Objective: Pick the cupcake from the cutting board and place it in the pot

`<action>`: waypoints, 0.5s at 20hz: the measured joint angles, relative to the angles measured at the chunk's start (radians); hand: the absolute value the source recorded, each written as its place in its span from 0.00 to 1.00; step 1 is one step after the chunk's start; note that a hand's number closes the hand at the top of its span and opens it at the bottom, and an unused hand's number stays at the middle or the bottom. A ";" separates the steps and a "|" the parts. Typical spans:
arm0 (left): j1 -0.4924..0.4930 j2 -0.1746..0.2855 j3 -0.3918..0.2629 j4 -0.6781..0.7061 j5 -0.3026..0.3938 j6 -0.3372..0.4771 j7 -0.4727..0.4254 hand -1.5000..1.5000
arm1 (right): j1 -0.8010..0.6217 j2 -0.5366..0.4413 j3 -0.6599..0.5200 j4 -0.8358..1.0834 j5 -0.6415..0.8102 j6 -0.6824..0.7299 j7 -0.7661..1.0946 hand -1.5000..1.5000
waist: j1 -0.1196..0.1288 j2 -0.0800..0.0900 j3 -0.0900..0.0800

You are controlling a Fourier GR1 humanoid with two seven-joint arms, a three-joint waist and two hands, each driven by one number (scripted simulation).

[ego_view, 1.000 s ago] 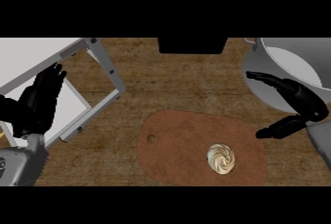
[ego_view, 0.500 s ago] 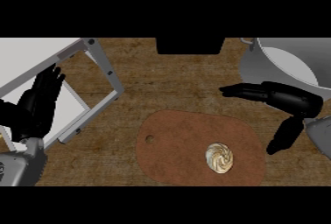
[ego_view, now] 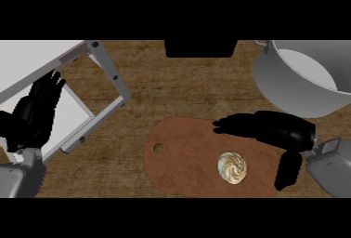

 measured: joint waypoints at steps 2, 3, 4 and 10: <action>0.000 -0.014 -0.002 0.001 -0.015 0.002 0.001 0.50 | 0.043 0.022 0.006 -0.033 0.029 0.001 0.022 0.00 | -0.001 0.000 0.000; 0.012 -0.016 0.005 -0.009 -0.013 -0.005 0.002 0.50 | 0.066 0.029 0.005 -0.049 0.045 0.002 0.027 0.00 | 0.000 0.001 0.000; 0.016 -0.012 0.011 -0.030 -0.017 -0.006 0.018 0.50 | 0.078 0.039 0.003 -0.054 0.059 0.008 0.032 0.00 | 0.001 0.001 0.000; 0.008 -0.035 0.027 -0.013 -0.043 -0.030 0.013 0.50 | 0.122 0.079 -0.004 -0.066 0.176 0.025 0.059 0.00 | 0.002 0.002 0.000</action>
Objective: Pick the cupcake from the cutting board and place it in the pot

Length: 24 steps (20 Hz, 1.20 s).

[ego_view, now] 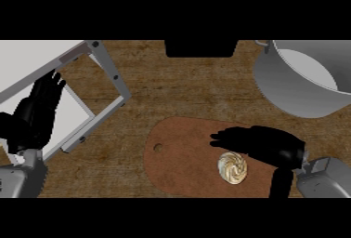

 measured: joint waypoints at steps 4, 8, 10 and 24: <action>-0.003 -0.009 0.016 -0.014 -0.010 -0.013 0.023 0.50 | 0.027 0.039 -0.014 -0.013 0.069 0.002 0.023 0.00 | 0.000 0.000 0.000; -0.015 -0.034 0.017 -0.021 -0.029 -0.014 0.038 0.50 | 0.012 0.109 -0.010 0.055 0.138 -0.013 0.003 0.00 | 0.003 0.001 0.000; -0.013 -0.042 0.020 -0.028 -0.042 -0.017 0.045 0.50 | 0.022 0.120 -0.017 0.070 0.167 -0.018 -0.025 0.00 | 0.003 0.001 0.000; 0.010 -0.076 0.065 -0.041 -0.074 -0.061 0.041 0.50 | 0.032 0.200 -0.016 0.249 0.387 -0.128 -0.172 1.00 | 0.004 0.001 0.000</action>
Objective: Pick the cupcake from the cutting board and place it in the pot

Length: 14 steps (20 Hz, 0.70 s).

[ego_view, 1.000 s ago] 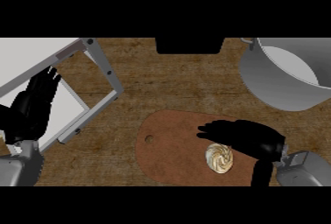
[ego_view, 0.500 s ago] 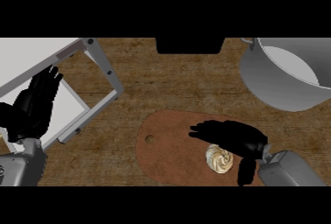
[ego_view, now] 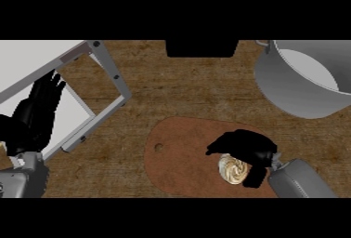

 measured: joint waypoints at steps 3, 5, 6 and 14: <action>-0.004 -0.006 0.009 0.025 -0.002 -0.011 -0.024 0.50 | -0.013 0.000 0.019 0.018 0.041 -0.036 -0.063 1.00 | -0.001 -0.001 -0.001; -0.008 -0.006 0.020 0.026 -0.002 -0.019 -0.023 0.50 | -0.005 0.010 0.021 0.019 0.066 -0.051 -0.087 1.00 | -0.001 -0.003 -0.003; -0.024 0.000 0.034 0.048 0.004 -0.027 -0.026 0.50 | 0.001 0.014 0.023 0.017 0.079 -0.058 -0.095 1.00 | -0.002 -0.003 -0.004; -0.033 -0.031 0.020 0.013 -0.032 -0.019 0.020 0.50 | 0.020 0.037 -0.013 0.010 0.139 -0.058 -0.163 1.00 | -0.002 -0.002 -0.002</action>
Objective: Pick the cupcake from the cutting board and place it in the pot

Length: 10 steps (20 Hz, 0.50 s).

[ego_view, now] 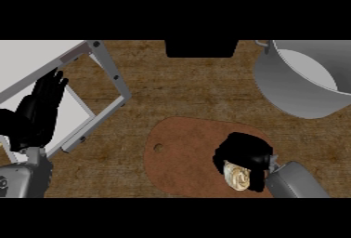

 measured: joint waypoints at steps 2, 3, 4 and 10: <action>0.007 -0.004 0.006 0.017 0.000 -0.008 -0.021 0.50 | 0.047 -0.039 -0.007 -0.034 0.005 -0.031 -0.045 1.00 | -0.001 -0.001 0.000; 0.012 -0.002 0.008 0.012 -0.001 -0.008 -0.019 0.50 | 0.091 -0.081 -0.010 -0.072 0.000 -0.042 -0.078 1.00 | -0.006 -0.002 0.000; 0.019 -0.002 0.008 0.006 -0.003 -0.006 -0.017 0.50 | 0.139 -0.126 -0.014 -0.112 -0.005 -0.059 -0.113 1.00 | -0.011 -0.003 0.001; 0.042 0.004 0.026 -0.013 0.000 -0.004 -0.016 0.50 | 0.417 -0.402 -0.127 -0.259 -0.094 -0.229 -0.331 1.00 | -0.033 -0.004 0.002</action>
